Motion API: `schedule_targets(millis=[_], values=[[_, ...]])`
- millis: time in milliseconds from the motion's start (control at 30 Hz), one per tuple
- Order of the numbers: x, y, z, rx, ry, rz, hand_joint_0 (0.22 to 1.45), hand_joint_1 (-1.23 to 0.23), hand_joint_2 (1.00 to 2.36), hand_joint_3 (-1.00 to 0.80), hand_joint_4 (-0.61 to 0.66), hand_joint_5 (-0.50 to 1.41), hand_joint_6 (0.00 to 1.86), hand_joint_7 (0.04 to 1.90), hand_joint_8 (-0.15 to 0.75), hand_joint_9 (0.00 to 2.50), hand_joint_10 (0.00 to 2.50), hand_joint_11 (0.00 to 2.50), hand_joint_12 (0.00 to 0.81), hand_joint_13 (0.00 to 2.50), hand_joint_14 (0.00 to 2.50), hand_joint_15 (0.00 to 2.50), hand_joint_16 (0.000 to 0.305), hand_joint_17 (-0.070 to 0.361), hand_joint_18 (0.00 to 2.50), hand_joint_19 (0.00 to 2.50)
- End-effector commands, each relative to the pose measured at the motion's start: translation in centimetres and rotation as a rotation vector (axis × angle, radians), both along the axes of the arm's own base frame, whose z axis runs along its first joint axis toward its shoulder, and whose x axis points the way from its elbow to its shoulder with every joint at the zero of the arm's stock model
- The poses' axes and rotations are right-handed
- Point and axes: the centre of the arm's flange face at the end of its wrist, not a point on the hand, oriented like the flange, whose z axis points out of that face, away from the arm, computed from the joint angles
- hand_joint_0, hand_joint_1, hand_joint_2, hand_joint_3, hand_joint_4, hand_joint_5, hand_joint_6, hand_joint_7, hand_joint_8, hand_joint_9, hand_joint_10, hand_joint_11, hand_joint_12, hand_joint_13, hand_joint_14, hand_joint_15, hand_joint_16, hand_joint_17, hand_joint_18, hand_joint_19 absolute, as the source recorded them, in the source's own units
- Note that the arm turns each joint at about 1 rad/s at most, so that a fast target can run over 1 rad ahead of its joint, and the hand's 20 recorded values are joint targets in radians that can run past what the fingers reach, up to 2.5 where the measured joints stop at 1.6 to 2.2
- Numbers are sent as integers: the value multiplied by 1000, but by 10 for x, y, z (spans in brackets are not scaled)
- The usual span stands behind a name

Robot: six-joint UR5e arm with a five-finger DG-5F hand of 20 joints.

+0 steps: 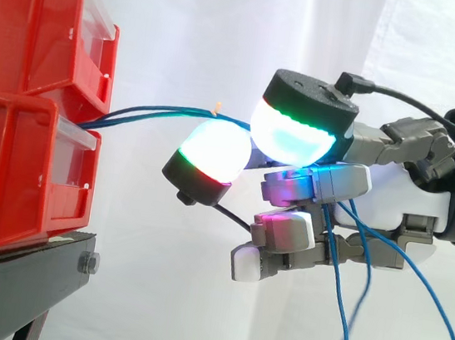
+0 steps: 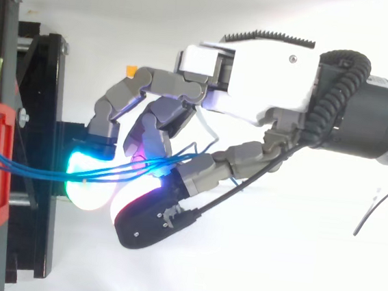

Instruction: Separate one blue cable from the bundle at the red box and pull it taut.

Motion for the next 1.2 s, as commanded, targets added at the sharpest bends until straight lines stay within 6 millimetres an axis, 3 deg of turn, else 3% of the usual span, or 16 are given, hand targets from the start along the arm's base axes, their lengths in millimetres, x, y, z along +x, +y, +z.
schedule_targets(millis=[0,67,167,300,433,833,1033,1167], values=[[0,0,-2,-1,4,0,688,-852,1000,-500,64,-195,952,779,229,856,1063,1022,241,1066,18,1094,12,27,583,636],[0,0,0,0,1,0,593,-814,1000,-500,75,-193,951,768,236,886,1035,1043,243,1072,18,1080,12,27,584,636],[0,0,1,0,-3,0,550,-749,1000,-500,80,-187,943,763,243,895,1042,1022,250,1083,17,1067,13,29,590,635],[0,0,1,-4,-3,0,559,-554,1000,-500,73,-180,931,780,229,925,986,1052,243,1090,18,1047,12,28,583,635],[0,0,0,-6,0,0,581,-523,1000,-500,73,-170,931,843,214,932,939,1084,234,1086,18,1050,11,26,575,641],[0,0,-1,-6,-2,0,675,-798,1011,-339,58,-146,938,988,211,943,883,1162,231,1063,19,1061,10,23,540,664],[0,0,0,-11,2,0,723,-836,1002,-476,27,-153,946,935,209,924,885,1163,226,1051,19,1066,10,23,531,651],[-1,-2,0,-14,4,-3,623,-833,1000,-500,71,-152,944,921,209,915,898,1176,227,1036,19,1071,9,21,496,677]])
